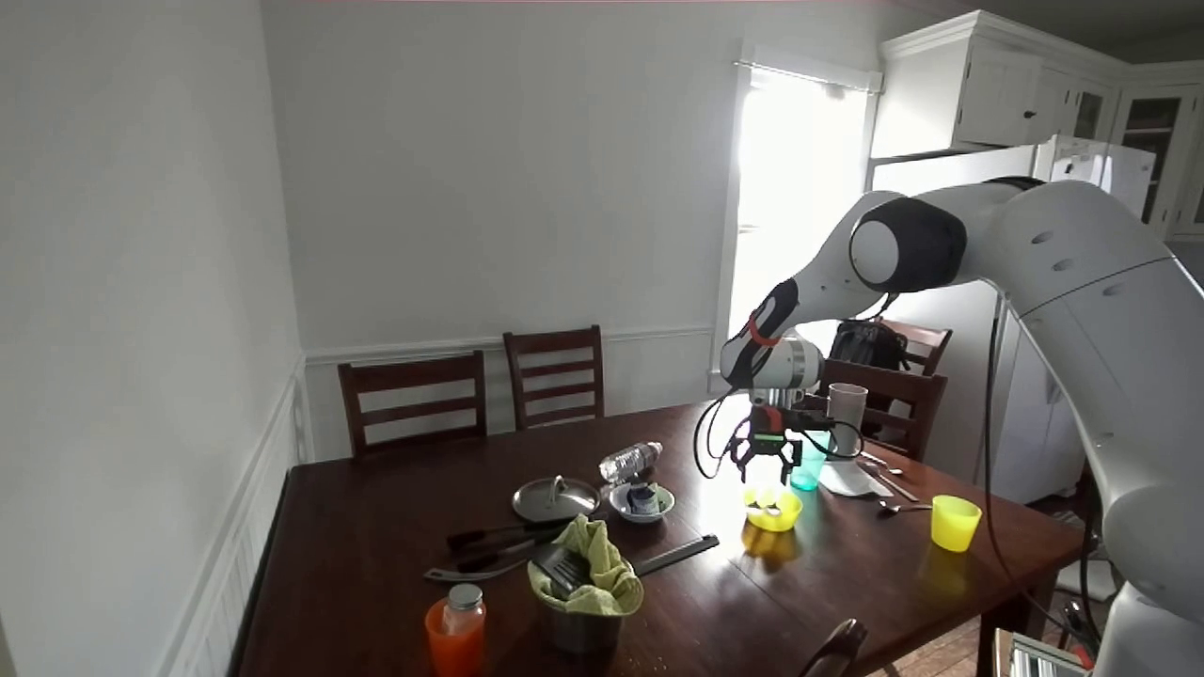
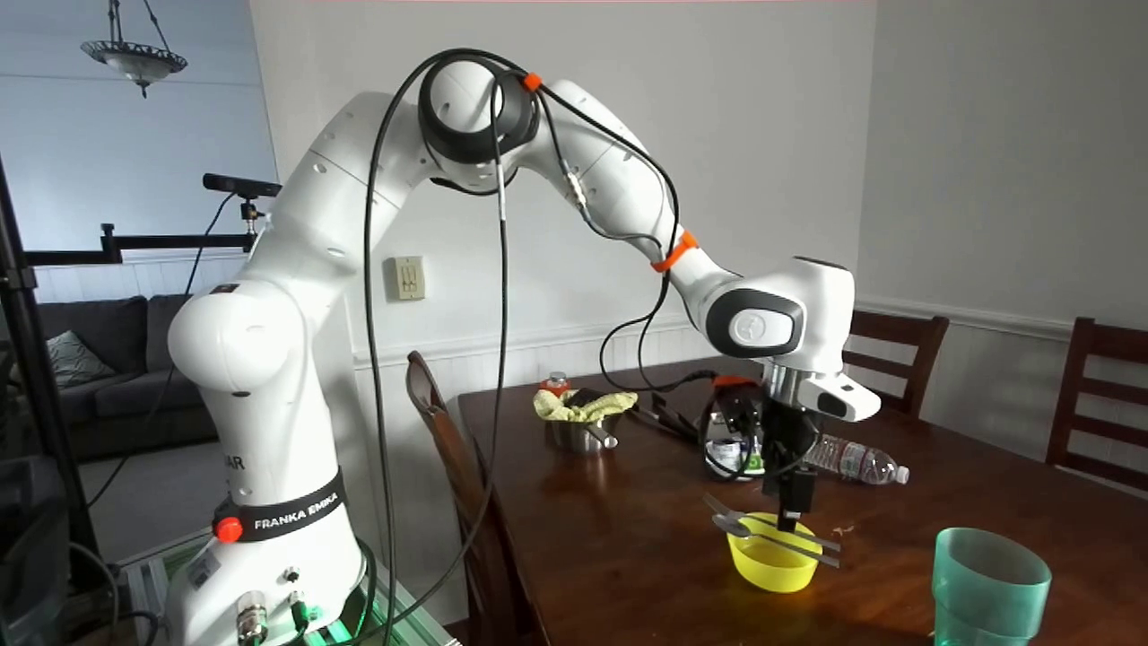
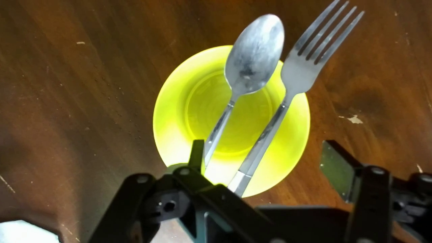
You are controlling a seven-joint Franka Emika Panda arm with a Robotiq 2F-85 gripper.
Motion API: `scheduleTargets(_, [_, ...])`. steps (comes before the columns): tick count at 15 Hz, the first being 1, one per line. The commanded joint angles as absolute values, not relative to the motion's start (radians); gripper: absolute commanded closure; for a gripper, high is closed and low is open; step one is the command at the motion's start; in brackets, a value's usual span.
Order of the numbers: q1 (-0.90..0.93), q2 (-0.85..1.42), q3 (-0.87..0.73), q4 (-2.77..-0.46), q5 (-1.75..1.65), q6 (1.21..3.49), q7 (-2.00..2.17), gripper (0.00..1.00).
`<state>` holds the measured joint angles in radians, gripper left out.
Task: Pick up the silver fork and put it on the silver spoon
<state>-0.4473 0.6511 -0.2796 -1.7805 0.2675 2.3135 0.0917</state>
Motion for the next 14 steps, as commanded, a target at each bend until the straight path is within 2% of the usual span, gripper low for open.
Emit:
scheduleTargets(1, [-0.48,0.691,-0.257,-1.719,0.293,2.266,0.103,0.2])
scheduleTargets(5, [-0.483,0.707,-0.259,-1.698,0.29,2.251,0.111,0.52])
scheduleTargets(10, [-0.488,0.72,-0.258,-1.679,0.292,2.237,0.118,0.7])
scheduleTargets(11, [-0.488,0.721,-0.258,-1.679,0.293,2.237,0.122,0.64])
scheduleTargets(12, [-0.489,0.722,-0.258,-1.677,0.294,2.236,0.126,0.52])
scheduleTargets(14, [-0.487,0.721,-0.257,-1.681,0.298,2.239,0.135,0.41])
